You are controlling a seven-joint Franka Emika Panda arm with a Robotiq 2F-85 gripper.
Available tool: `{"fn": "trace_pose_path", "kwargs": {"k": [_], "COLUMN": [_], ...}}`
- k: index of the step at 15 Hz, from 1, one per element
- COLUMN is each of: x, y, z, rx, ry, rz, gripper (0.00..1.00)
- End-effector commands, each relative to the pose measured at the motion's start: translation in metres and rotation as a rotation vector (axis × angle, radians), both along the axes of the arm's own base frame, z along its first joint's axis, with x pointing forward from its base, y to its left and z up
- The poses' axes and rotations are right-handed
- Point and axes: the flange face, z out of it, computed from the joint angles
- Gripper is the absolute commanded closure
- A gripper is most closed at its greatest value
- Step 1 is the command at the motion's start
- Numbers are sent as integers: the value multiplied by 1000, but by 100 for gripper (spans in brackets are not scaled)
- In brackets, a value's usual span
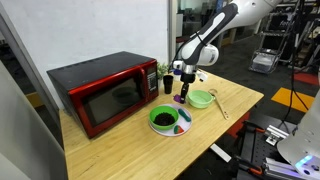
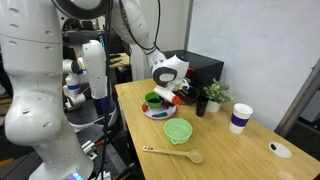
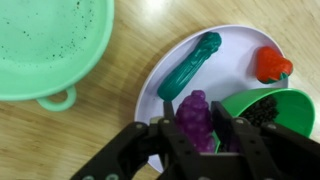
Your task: Close the microwave door, move the white plate to the right, remove the zucchini and purple grapes from the green pot and place them on the white plate
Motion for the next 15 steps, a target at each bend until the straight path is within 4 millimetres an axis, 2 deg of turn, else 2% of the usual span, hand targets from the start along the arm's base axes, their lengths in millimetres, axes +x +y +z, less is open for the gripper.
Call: {"fn": "trace_pose_path", "kwargs": {"k": [1, 6, 15], "x": [2, 2, 2], "y": [5, 12, 12], "z": [-8, -19, -45], "rx": [12, 8, -11], "ry": [-14, -19, -9], "rz": [-21, -25, -54], "gripper": [84, 84, 84]}}
